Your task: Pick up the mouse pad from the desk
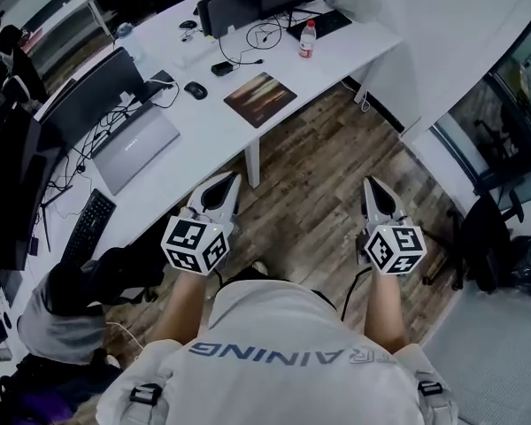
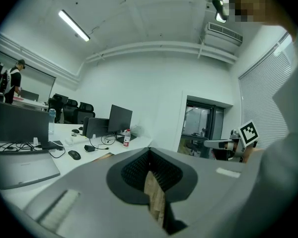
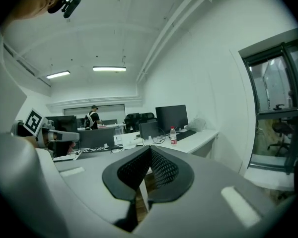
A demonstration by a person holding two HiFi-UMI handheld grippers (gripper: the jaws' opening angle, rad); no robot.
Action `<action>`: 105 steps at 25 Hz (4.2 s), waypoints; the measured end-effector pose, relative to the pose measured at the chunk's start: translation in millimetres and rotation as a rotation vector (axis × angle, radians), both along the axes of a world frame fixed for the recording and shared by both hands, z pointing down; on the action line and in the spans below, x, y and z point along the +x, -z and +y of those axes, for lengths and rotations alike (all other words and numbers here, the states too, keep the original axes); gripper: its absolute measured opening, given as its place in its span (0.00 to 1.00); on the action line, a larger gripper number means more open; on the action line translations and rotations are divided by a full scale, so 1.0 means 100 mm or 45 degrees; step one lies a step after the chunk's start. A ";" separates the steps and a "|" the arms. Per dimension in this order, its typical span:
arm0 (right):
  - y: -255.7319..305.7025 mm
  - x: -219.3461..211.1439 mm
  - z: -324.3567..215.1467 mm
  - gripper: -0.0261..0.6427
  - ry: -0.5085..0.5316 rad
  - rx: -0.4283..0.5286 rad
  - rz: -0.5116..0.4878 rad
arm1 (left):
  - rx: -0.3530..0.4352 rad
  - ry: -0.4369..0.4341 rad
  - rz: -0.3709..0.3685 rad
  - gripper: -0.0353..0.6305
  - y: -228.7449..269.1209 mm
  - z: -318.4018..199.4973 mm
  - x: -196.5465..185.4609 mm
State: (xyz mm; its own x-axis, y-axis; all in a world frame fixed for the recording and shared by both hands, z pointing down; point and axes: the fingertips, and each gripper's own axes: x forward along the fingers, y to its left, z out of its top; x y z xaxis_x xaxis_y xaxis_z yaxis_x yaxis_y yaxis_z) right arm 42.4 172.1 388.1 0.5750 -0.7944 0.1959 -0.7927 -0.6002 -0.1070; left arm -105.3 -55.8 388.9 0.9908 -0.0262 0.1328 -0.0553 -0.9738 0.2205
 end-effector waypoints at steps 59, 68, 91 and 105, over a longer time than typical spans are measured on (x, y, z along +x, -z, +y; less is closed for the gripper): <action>-0.52 3.05 -3.61 0.06 0.787 -0.193 -0.140 | -0.138 0.624 -0.090 0.05 -0.39 -2.30 2.39; -0.65 3.08 -4.07 0.06 0.932 -0.178 -0.172 | -0.141 0.743 -0.133 0.05 -0.44 -2.48 2.36; -1.54 3.33 -4.23 0.66 1.222 -0.590 -0.173 | -0.221 0.939 -0.190 0.05 -0.64 -2.24 2.59; -3.02 3.03 -3.95 0.73 1.487 -1.146 -0.034 | -0.313 0.998 -0.255 0.05 -0.93 -2.11 2.43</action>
